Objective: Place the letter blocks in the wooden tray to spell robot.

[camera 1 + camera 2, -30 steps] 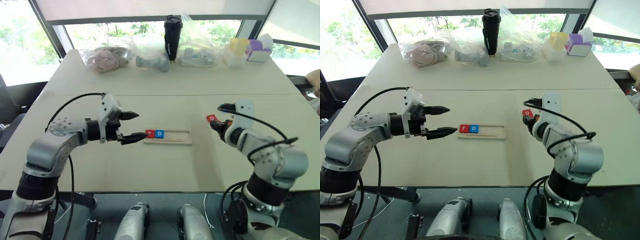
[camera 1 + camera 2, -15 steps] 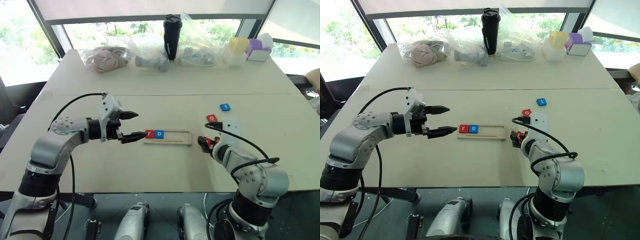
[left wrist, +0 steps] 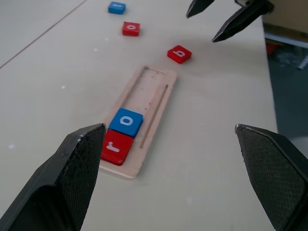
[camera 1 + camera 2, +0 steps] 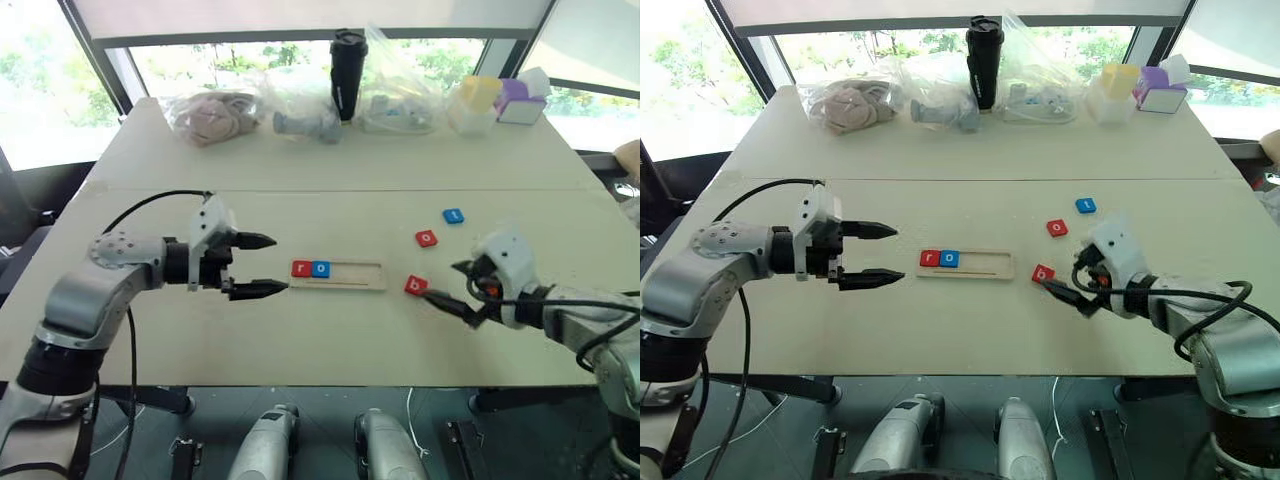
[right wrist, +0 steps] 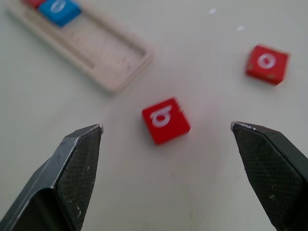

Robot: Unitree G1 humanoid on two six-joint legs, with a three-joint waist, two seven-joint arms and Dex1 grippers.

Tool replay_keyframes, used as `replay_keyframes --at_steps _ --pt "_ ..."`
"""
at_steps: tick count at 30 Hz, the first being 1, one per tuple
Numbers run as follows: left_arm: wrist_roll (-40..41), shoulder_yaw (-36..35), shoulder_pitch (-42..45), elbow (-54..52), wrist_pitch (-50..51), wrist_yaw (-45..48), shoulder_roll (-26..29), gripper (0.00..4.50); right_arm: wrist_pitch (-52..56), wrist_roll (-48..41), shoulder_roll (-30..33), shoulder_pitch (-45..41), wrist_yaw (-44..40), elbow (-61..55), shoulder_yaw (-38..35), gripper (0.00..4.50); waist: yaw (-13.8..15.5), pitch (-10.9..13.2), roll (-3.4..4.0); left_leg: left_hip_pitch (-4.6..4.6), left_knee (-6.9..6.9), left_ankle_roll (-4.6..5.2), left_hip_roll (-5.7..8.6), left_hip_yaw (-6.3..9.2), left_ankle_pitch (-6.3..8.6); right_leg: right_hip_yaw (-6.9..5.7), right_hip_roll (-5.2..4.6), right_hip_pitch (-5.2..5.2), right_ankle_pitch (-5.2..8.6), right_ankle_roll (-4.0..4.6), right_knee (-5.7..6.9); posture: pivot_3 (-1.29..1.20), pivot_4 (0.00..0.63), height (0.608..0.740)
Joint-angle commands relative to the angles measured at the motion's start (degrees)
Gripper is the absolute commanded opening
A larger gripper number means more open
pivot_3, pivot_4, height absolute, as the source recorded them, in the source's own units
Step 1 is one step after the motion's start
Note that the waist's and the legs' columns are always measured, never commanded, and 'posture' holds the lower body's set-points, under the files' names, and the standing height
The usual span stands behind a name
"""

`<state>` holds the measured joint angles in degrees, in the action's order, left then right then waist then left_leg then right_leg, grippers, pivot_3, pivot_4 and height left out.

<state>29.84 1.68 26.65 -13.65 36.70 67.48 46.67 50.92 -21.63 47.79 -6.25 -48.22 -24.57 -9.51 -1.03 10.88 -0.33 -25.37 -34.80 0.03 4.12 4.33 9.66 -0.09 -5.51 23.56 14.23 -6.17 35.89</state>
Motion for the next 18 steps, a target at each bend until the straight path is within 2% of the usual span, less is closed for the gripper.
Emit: replay_keyframes --at_steps 1,8,14,16,18 --pt "-0.9 0.6 0.8 -1.7 -1.1 2.1 3.0 4.50 -14.6 4.4 1.7 -1.1 -4.9 7.9 4.3 4.43 0.0 0.0 0.00 0.00 -0.05 -0.04 -0.01 0.00 0.03 0.00 -0.01 0.00 -0.01 0.02 0.01 0.00 0.150 0.740" --pt "-0.1 -0.9 -1.0 -4.2 0.6 -0.3 3.6 4.50 -24.1 7.2 -0.6 -6.4 -6.6 19.6 9.1 4.43 0.4 0.0 -0.01 -0.05 -0.10 -0.08 -0.01 0.04 0.05 -0.01 -0.06 0.01 -0.02 0.03 0.01 0.00 0.150 0.740" --pt "0.3 -1.6 -2.7 -5.7 1.3 -2.1 3.9 4.50 -26.9 8.2 -1.5 -9.5 -7.8 24.6 10.5 4.43 0.5 0.0 -0.02 -0.05 -0.08 -0.07 0.00 0.06 0.05 -0.02 -0.05 0.02 -0.01 0.01 0.03 0.00 0.150 0.740" --pt "0.3 -1.7 -3.0 -6.1 1.5 -2.4 3.9 4.50 -27.2 8.0 -1.5 -9.7 -8.4 24.9 10.6 3.90 0.5 0.0 -0.02 -0.04 -0.09 -0.08 0.00 0.06 0.05 -0.03 -0.05 0.02 -0.01 0.01 0.05 0.00 0.150 0.740" --pt "0.4 -2.0 -3.2 -6.4 1.7 -2.7 3.9 4.50 -27.5 8.1 -1.3 -9.6 -8.9 25.1 10.8 3.09 0.5 0.0 -0.01 -0.04 -0.09 -0.08 0.00 0.06 0.05 -0.03 -0.05 0.01 -0.01 0.01 0.06 0.00 0.150 0.740"
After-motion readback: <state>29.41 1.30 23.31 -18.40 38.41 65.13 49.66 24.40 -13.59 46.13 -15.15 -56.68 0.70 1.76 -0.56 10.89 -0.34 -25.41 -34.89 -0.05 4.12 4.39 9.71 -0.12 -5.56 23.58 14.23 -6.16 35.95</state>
